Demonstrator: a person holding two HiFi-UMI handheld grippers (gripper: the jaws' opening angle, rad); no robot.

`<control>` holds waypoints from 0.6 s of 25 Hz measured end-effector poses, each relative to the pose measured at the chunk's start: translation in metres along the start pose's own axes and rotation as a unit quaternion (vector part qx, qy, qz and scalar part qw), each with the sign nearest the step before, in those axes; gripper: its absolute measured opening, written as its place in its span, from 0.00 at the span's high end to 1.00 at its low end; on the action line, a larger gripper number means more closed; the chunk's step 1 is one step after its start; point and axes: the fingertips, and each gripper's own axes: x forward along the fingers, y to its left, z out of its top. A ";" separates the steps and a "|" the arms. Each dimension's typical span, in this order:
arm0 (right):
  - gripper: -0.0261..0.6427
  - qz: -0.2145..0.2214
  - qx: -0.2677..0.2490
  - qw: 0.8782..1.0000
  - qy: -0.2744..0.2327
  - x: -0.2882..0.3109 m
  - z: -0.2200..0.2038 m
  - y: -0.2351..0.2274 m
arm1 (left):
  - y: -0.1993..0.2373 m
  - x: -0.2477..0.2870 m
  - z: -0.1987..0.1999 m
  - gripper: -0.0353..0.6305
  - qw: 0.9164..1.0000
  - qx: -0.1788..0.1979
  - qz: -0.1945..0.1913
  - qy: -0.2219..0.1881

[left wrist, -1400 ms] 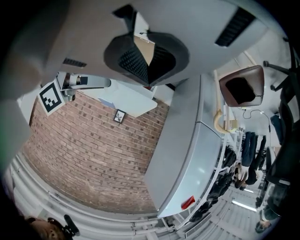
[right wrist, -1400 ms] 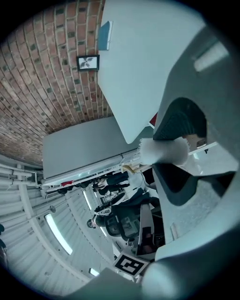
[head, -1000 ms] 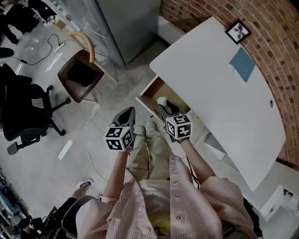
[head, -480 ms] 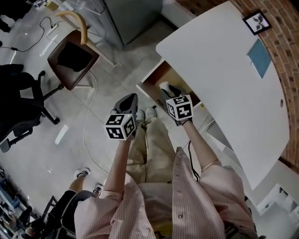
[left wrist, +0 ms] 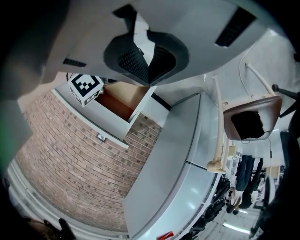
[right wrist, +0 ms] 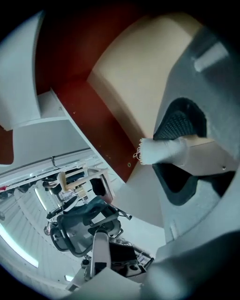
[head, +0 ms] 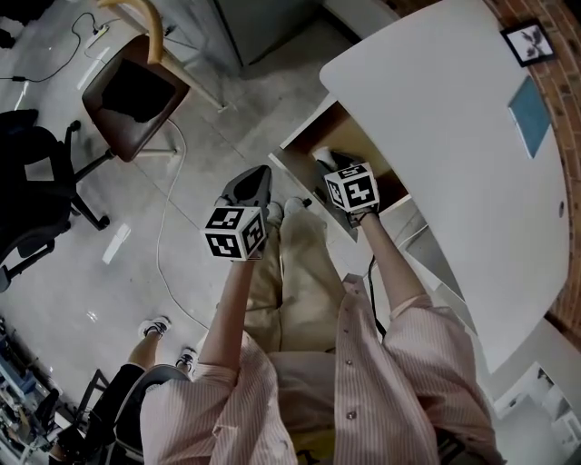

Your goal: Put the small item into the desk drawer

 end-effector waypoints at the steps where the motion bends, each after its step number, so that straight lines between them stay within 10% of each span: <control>1: 0.73 -0.001 0.003 1.000 0.004 0.004 -0.003 -0.001 | 0.002 0.002 -0.001 0.95 1.000 0.001 0.000 0.001; 15: 0.73 0.017 0.018 0.998 0.065 0.040 -0.029 -0.007 | 0.013 0.014 -0.009 0.95 1.000 -0.013 -0.001 0.009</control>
